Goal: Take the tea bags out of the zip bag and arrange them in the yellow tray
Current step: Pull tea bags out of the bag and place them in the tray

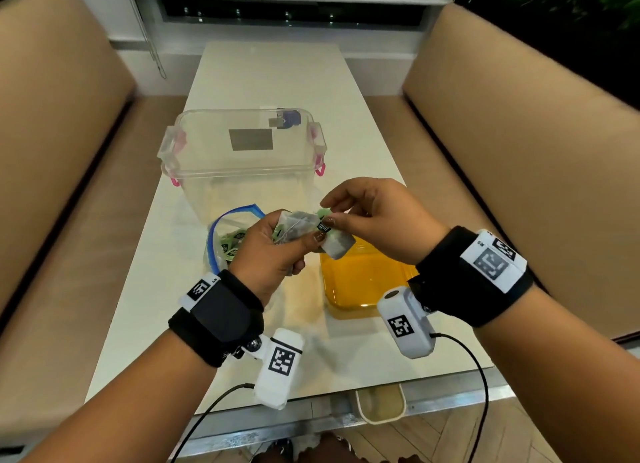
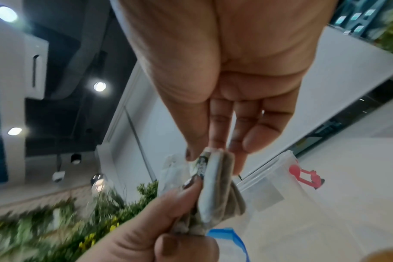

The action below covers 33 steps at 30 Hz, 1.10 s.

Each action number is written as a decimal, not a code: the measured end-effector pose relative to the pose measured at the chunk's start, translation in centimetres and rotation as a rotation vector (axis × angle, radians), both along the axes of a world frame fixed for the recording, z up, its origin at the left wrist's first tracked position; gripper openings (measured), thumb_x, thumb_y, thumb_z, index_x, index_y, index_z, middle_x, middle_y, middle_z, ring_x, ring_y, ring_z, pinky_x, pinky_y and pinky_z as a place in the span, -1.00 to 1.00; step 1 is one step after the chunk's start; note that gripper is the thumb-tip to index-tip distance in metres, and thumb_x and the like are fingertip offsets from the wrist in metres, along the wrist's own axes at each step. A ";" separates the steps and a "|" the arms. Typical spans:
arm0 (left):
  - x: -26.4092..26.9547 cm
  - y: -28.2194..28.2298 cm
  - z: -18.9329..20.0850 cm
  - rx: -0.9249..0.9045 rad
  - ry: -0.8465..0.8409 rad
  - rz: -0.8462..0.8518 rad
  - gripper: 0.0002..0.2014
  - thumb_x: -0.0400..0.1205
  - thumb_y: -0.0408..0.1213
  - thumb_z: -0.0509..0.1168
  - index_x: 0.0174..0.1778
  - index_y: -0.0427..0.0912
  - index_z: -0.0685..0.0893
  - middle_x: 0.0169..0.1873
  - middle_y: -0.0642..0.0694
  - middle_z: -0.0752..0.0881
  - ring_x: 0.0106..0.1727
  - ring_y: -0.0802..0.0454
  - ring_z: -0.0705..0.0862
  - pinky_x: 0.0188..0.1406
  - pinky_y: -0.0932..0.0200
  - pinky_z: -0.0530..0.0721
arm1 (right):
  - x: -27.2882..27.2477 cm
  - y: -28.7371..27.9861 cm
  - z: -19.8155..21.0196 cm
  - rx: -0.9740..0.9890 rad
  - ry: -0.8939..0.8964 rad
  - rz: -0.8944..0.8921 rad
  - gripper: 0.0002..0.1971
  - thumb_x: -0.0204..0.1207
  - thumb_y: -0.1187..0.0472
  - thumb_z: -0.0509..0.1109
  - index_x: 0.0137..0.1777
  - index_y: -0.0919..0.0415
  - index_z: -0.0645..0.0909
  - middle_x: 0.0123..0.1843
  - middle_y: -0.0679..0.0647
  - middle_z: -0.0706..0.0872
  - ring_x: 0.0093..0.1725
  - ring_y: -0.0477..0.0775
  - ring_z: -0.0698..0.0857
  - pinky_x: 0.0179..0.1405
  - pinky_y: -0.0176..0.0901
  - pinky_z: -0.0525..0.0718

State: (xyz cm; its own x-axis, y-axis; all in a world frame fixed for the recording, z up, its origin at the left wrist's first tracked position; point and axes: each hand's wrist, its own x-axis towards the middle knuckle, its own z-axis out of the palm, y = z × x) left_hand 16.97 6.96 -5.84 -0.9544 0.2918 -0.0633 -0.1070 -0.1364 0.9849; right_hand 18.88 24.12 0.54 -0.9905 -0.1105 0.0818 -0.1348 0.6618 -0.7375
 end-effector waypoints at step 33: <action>-0.7 0.6 -1.1 -0.199 0.097 -0.068 -0.87 0.49 -0.47 0.46 -0.22 -0.29 0.61 -0.48 -0.12 0.60 -0.60 0.12 0.50 -0.61 0.28 0.46 | -1.4 0.7 -0.2 0.327 0.008 0.065 -0.90 0.46 0.28 0.46 -0.10 0.10 0.77 -0.28 -0.14 0.70 -0.34 -0.27 0.59 -0.35 -0.64 0.42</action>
